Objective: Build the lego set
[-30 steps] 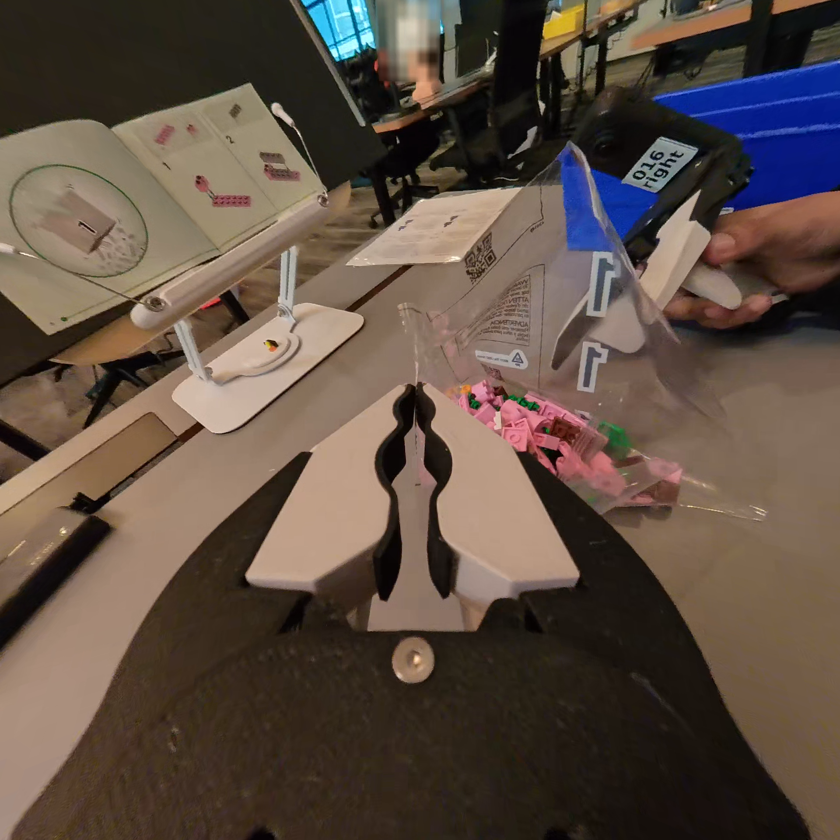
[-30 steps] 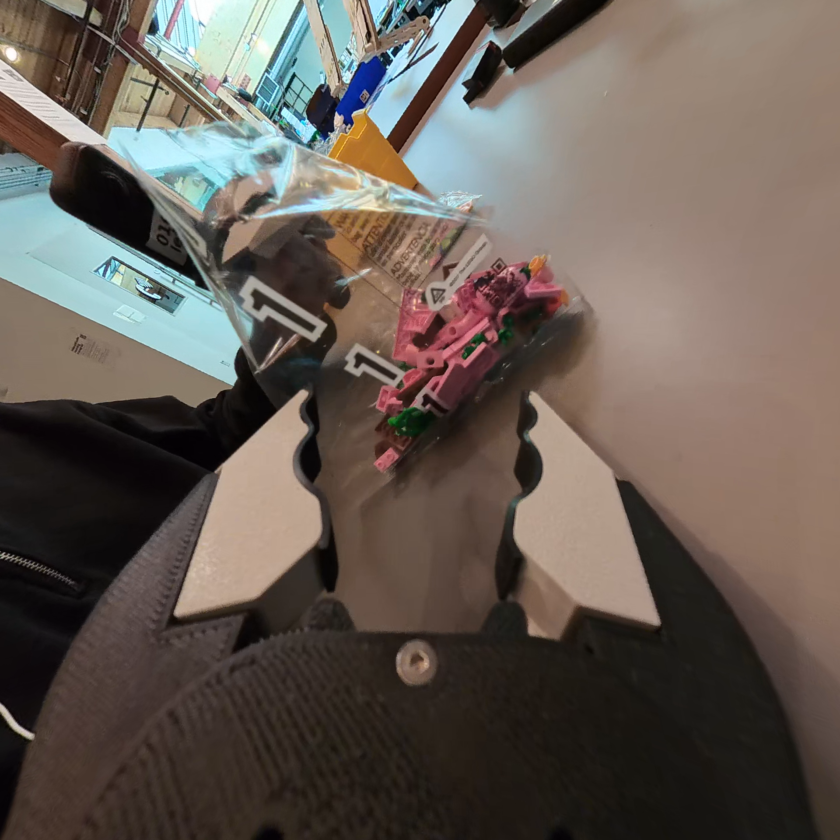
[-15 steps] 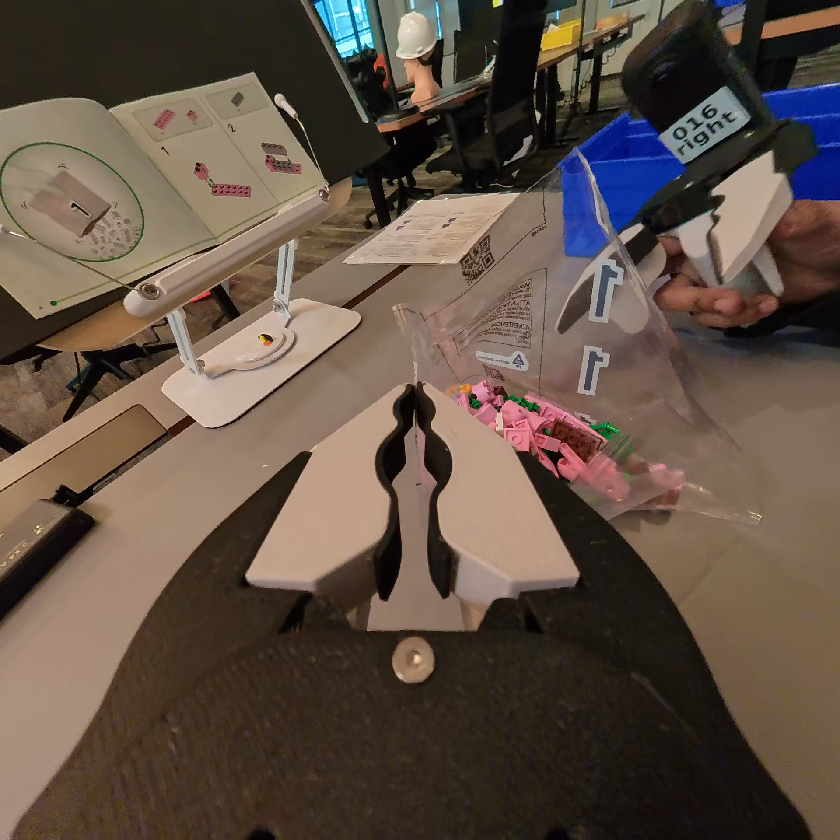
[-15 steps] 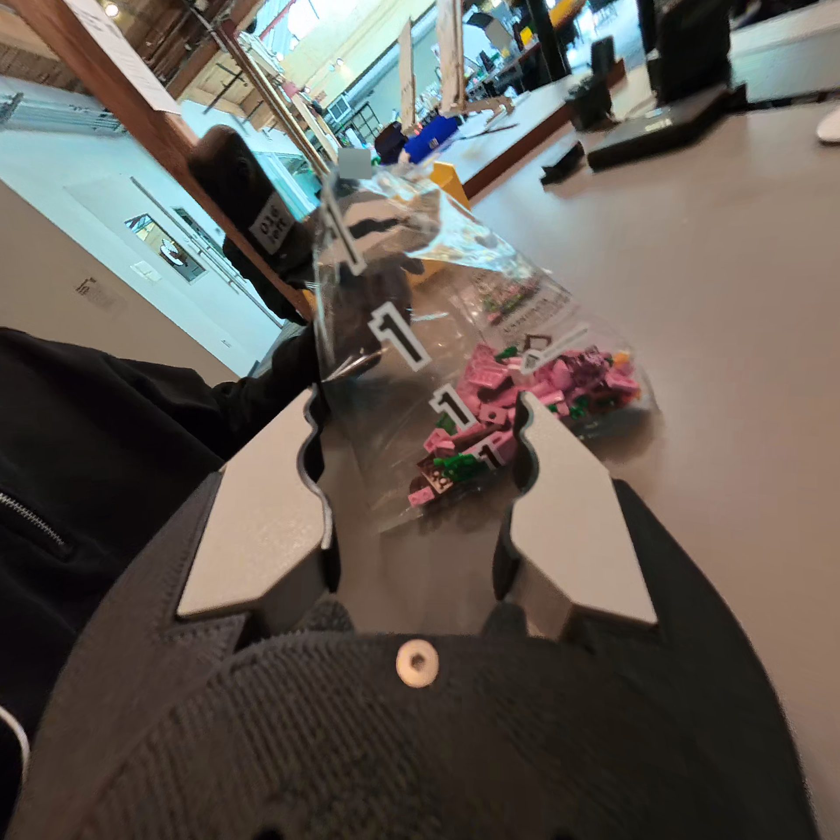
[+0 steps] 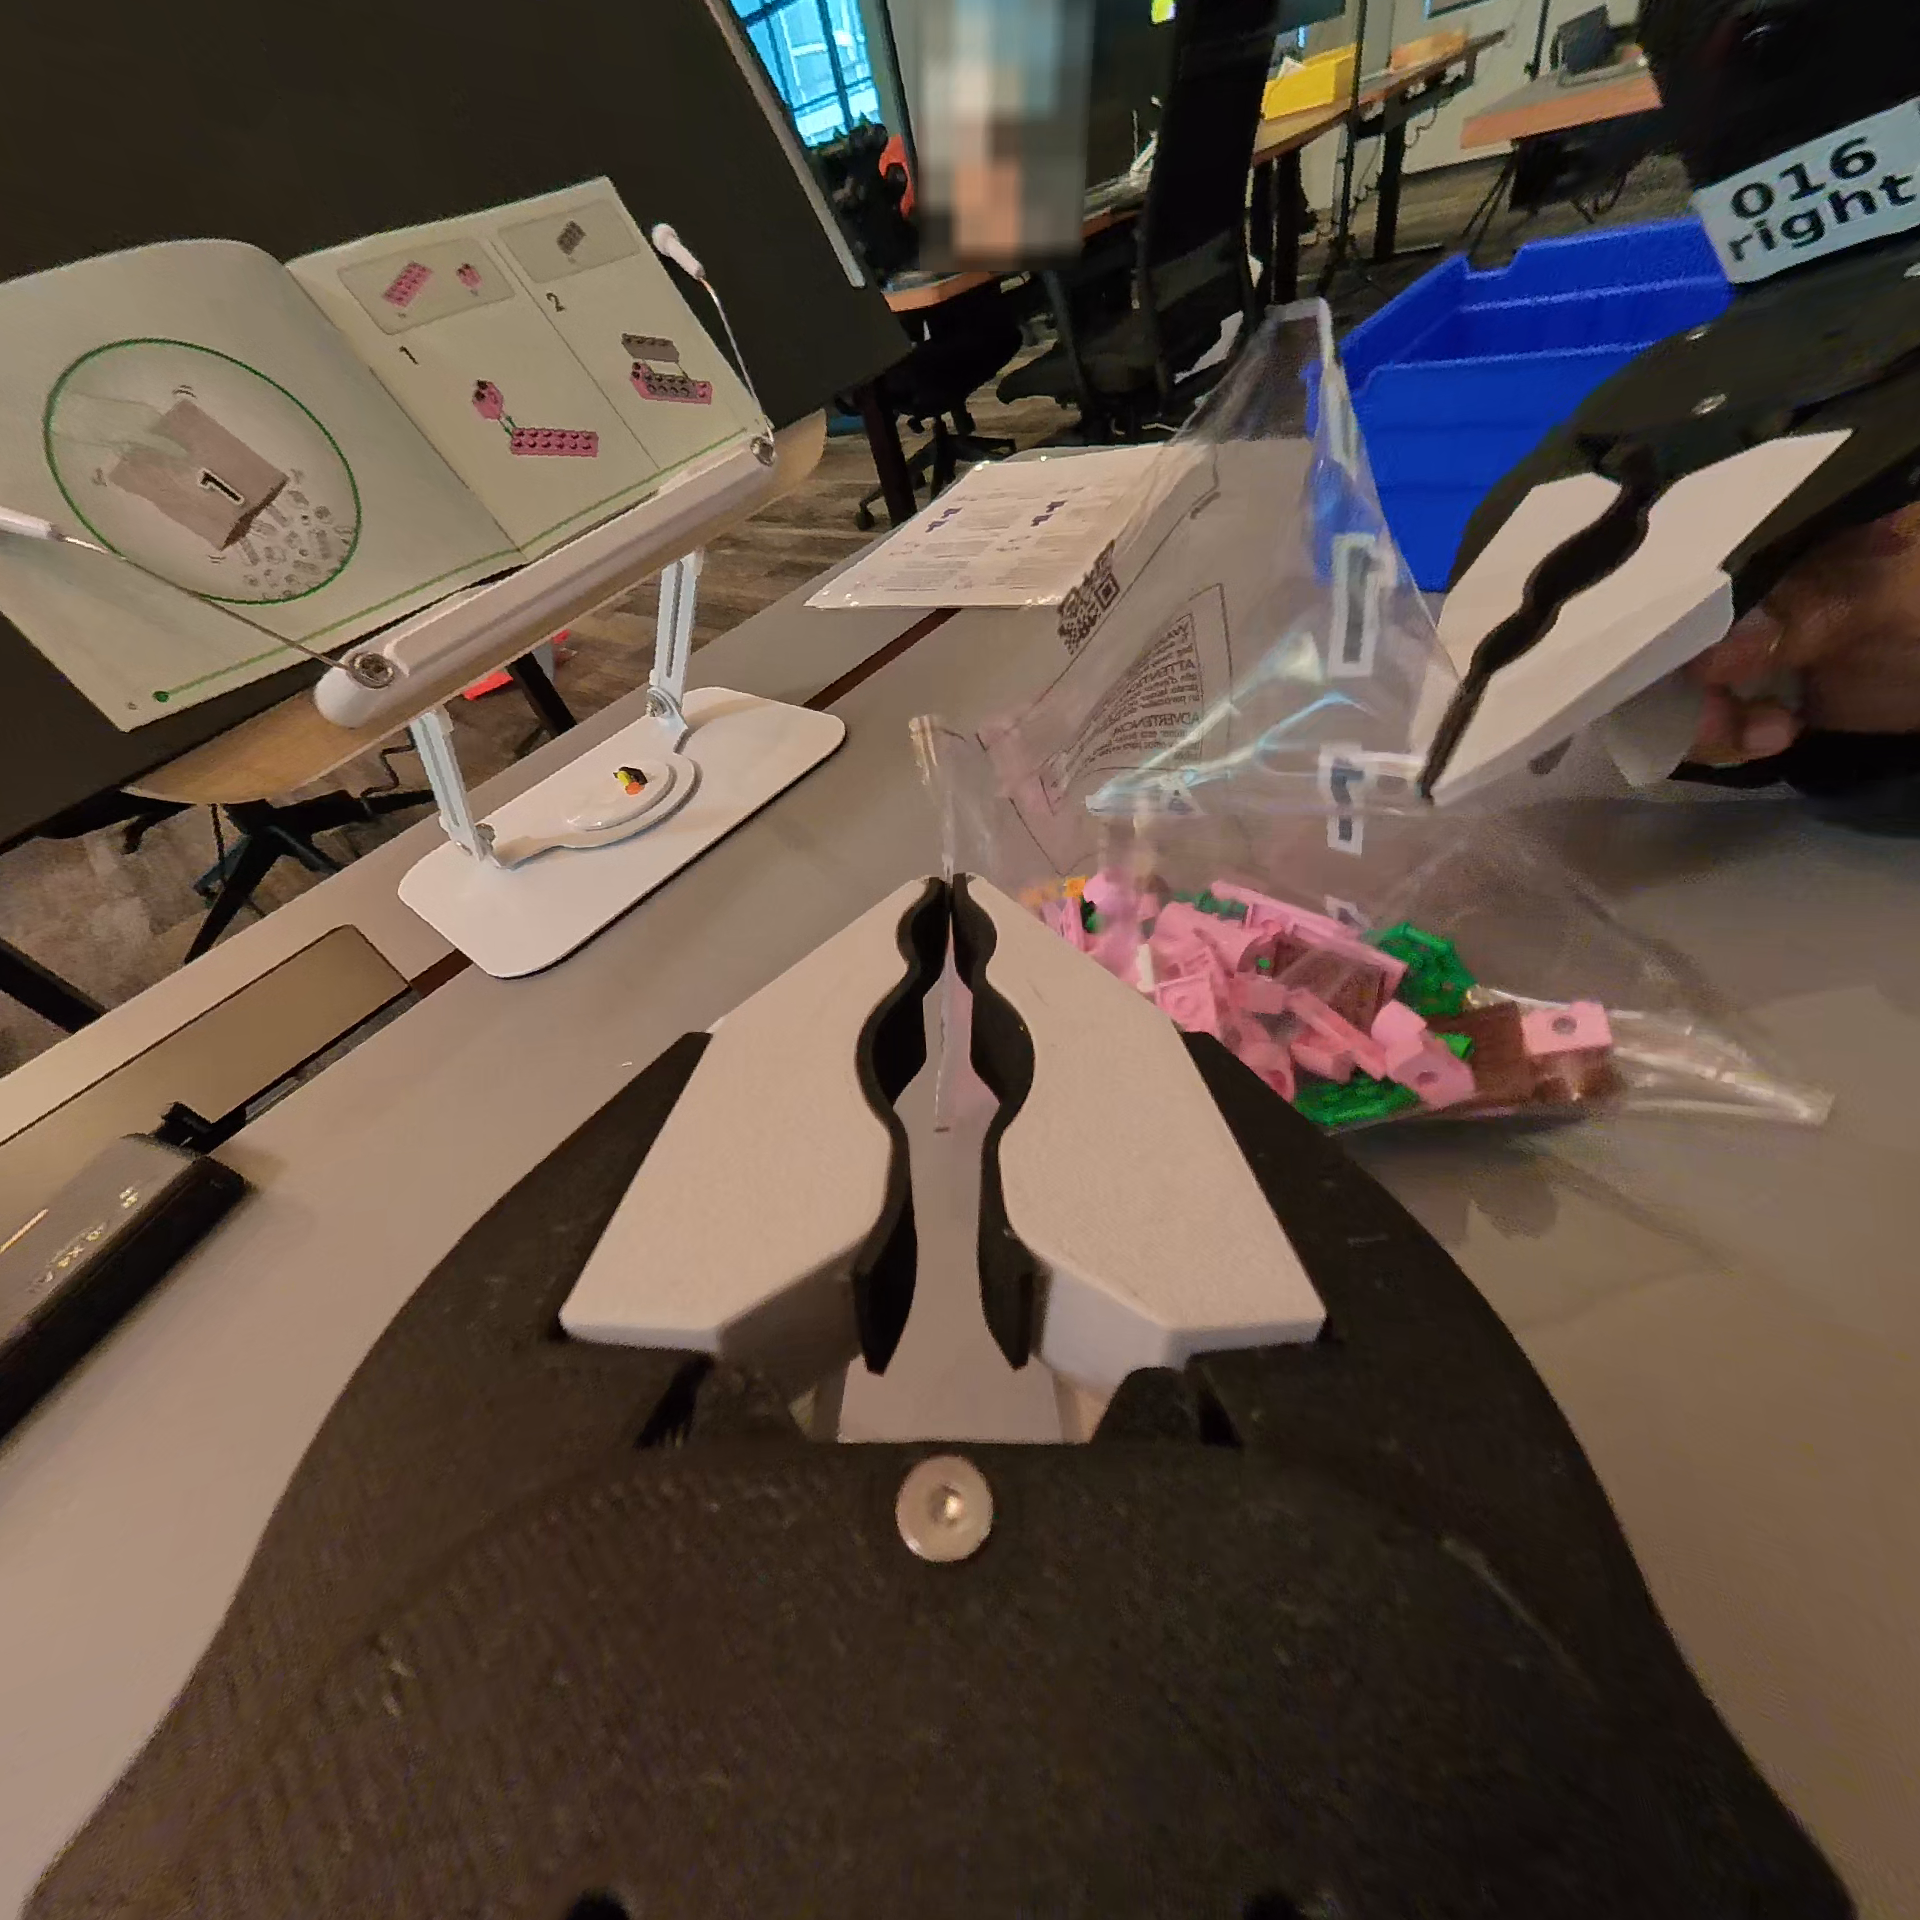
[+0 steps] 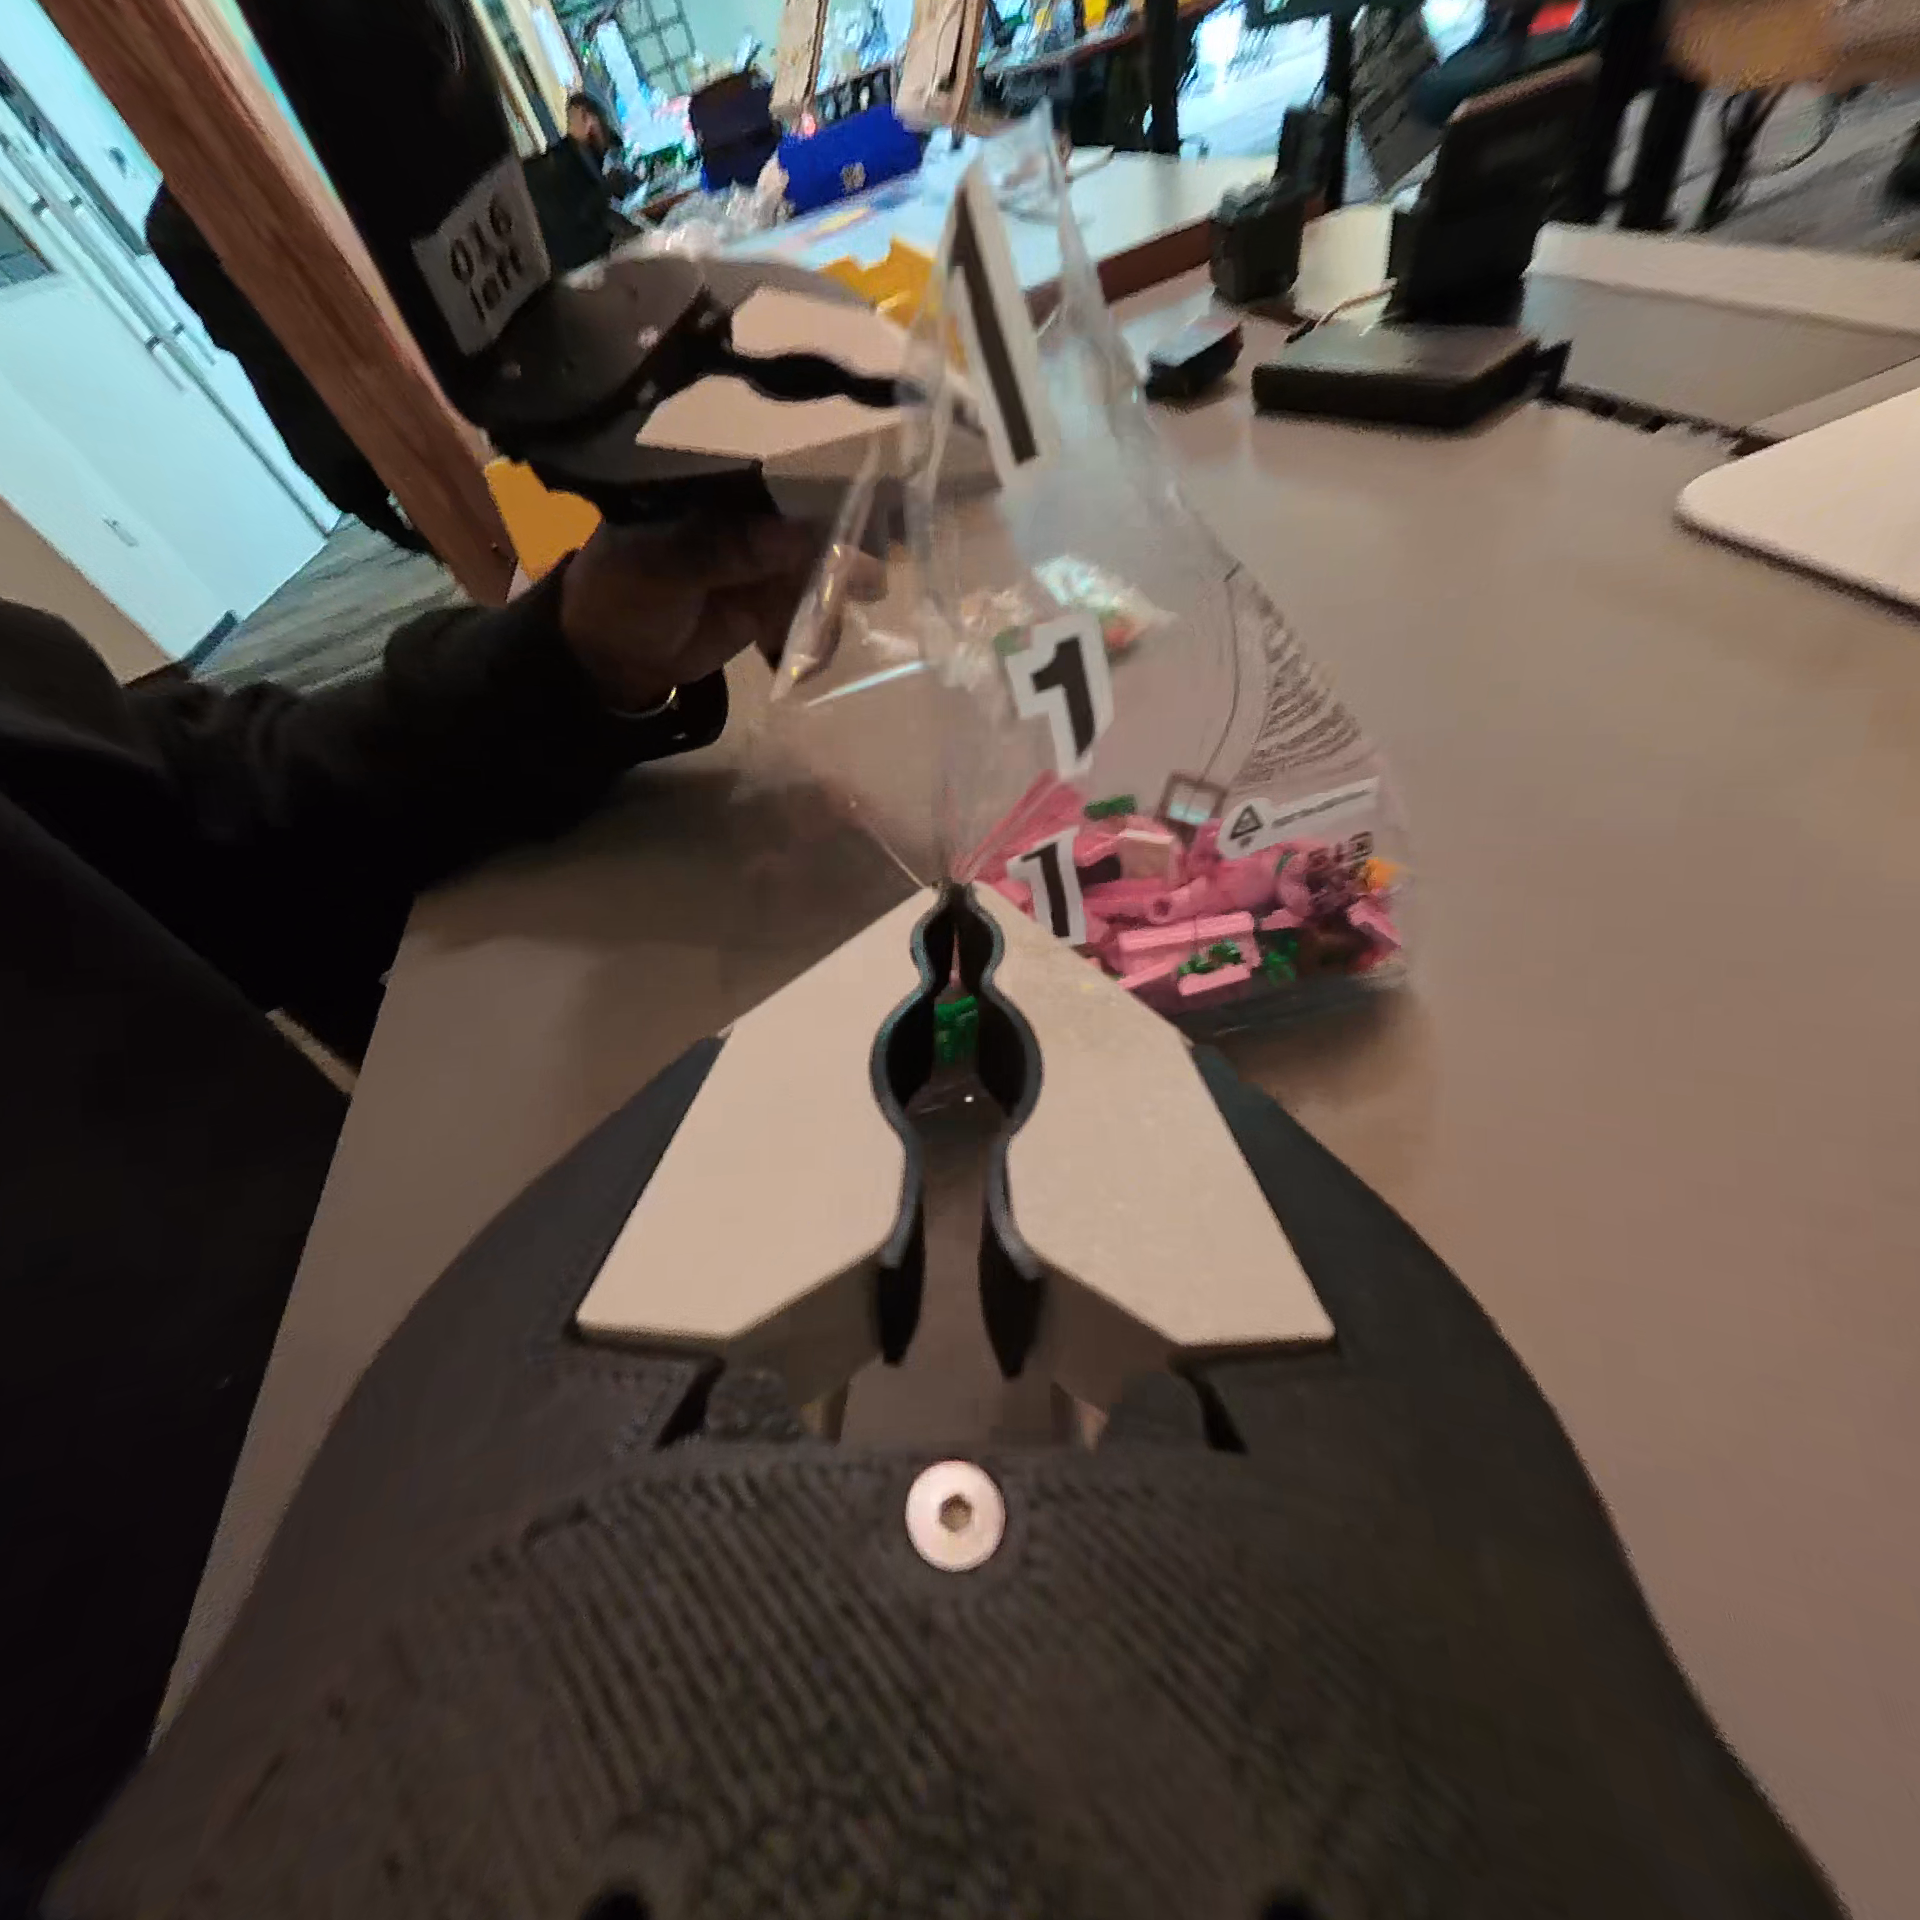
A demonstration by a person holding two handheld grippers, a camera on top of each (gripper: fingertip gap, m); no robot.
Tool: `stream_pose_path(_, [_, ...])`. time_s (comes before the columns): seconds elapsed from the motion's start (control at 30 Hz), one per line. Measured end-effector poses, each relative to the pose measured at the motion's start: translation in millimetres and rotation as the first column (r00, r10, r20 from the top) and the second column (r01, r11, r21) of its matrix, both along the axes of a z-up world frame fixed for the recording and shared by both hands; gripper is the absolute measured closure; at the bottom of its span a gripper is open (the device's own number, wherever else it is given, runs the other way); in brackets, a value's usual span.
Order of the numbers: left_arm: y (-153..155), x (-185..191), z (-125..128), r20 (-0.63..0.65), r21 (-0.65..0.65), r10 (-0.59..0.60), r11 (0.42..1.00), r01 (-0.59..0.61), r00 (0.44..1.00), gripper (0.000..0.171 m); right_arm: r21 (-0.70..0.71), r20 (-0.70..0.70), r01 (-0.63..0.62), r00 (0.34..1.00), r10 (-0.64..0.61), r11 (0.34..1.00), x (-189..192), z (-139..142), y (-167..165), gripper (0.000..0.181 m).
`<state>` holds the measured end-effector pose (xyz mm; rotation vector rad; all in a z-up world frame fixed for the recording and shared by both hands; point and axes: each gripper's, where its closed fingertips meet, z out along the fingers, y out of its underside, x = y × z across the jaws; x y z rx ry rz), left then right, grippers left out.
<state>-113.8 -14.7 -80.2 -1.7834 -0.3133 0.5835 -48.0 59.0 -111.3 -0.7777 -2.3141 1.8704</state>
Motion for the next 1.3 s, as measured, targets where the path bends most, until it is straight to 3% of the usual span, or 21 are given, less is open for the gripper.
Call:
stream_pose_path(0.1, [-3, -2, 4, -0.001, 0.029, 0.015, 0.999, -0.015, 1.0, 0.17, -0.053, -0.046, 0.071, 0.996, -0.073, 0.996, -9, 15, 14, 0.181])
stream_pose_path(0.3, [-10, -1, 24, -0.02, 0.157, 0.013, 0.988, -0.01, 1.0, 0.152, -0.084, -0.128, 0.157, 0.978, -0.167, 0.984, -16, 33, 34, 0.181])
stream_pose_path(0.4, [0, 15, 29, -0.037, 0.179, -0.081, 0.98, 0.087, 0.996, 0.141, -0.093, -0.18, 0.169, 0.966, -0.183, 0.981, -15, 41, 37, 0.181])
stream_pose_path(0.47, [13, 38, 31, -0.057, 0.178, -0.207, 0.96, 0.214, 0.977, 0.134, -0.101, -0.191, 0.179, 0.962, -0.195, 0.979, -15, 44, 38, 0.181])
stream_pose_path(0.53, [29, 69, 30, -0.077, 0.15, -0.349, 0.922, 0.356, 0.934, 0.127, -0.092, -0.178, 0.191, 0.963, -0.205, 0.977, -17, 42, 39, 0.181])
stream_pose_path(0.67, [57, 120, 17, -0.128, 0.044, -0.5, 0.86, 0.509, 0.856, 0.099, -0.067, -0.146, 0.189, 0.97, -0.197, 0.98, -18, 33, 35, 0.181])
stream_pose_path(0.8, [80, 146, -11, -0.11, -0.128, -0.551, 0.833, 0.538, 0.827, 0.084, -0.084, -0.122, 0.169, 0.976, -0.178, 0.982, -17, 31, 29, 0.181])
stream_pose_path(0.97, [90, 139, -35, -0.246, -0.33, -0.487, 0.855, 0.4, 0.838, 0.095, -0.094, -0.103, 0.13, 0.985, -0.14, 0.987, -12, 29, 19, 0.181])
stream_pose_path(1.07, [91, 133, -46, -0.369, -0.442, -0.475, 0.846, 0.299, 0.799, 0.106, -0.091, -0.097, 0.109, 0.988, -0.118, 0.99, -9, 27, 13, 0.181])
stream_pose_path(1.17, [91, 133, -43, -0.479, -0.466, -0.472, 0.851, 0.241, 0.74, 0.132, -0.086, -0.092, 0.095, 0.99, -0.102, 0.992, -7, 24, 8, 0.181])
stream_pose_path(1.3, [89, 138, -35, -0.485, -0.436, -0.476, 0.859, 0.269, 0.733, 0.163, -0.118, -0.085, 0.088, 0.992, -0.098, 0.989, -6, 27, 7, 0.181])
